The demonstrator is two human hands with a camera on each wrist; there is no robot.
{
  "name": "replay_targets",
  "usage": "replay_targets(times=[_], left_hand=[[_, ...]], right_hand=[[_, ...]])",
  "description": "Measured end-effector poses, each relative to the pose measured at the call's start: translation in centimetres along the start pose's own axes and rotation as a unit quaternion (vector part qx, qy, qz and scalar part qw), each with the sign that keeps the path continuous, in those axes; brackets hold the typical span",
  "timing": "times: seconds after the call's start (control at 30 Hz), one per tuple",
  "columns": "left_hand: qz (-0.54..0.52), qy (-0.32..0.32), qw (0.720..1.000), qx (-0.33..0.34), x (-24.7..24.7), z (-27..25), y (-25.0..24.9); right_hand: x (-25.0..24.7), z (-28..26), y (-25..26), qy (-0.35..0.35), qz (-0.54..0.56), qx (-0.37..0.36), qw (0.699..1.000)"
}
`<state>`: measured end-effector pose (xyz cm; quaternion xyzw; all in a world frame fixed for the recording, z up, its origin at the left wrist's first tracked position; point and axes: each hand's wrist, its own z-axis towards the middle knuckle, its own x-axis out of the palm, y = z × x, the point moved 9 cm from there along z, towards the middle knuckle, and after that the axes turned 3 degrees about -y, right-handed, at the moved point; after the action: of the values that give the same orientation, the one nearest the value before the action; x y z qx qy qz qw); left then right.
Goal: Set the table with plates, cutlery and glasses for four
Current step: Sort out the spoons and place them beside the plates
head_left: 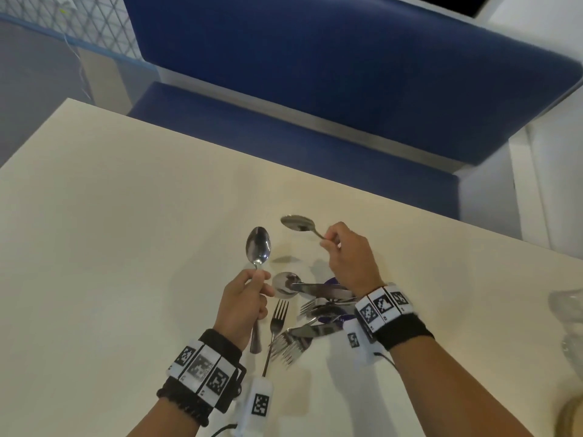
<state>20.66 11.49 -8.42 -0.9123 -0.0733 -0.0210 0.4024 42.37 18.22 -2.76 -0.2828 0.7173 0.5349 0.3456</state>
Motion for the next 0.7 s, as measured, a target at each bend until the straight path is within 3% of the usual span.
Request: replay_targets(times=[0.07,0.17,0.3,0.4,0.47,0.57,0.63,0.7], left_hand=[[-0.021,-0.001,1.0,0.007,0.4,0.1,-0.3],[-0.033,-0.005,0.999,0.01,0.3,0.0,0.1],[-0.023,-0.029,0.999,0.003,-1.2,-0.8,1.5],[-0.004,-0.036,0.999,-0.002,-2.4,-1.1,2.3],[0.037,-0.051,0.998,0.017,-3.2,-1.1,1.8],[0.066,-0.082,0.994,0.038,-4.4,-1.2,0.9],[0.058,-0.08,0.994,0.035,-4.9,-1.4,0.6],[0.052,-0.069,0.996,0.03,-5.4,-1.6,0.3]], right_hand=[[1.1,-2.2,2.3,0.055,0.11,0.04,0.992],[5.5,-6.0,4.0,0.163,0.172,0.098,0.967],[8.5,-9.0,4.3,0.151,0.245,0.167,0.943],[9.6,-10.6,5.2,0.185,0.277,0.174,0.927],[9.3,-9.9,5.3,0.194,0.222,0.129,0.947],[7.2,-6.0,4.4,0.115,0.038,0.05,0.991],[7.5,-3.9,3.6,0.133,-0.089,0.008,0.987],[8.6,-2.6,3.0,0.178,-0.147,-0.028,0.973]])
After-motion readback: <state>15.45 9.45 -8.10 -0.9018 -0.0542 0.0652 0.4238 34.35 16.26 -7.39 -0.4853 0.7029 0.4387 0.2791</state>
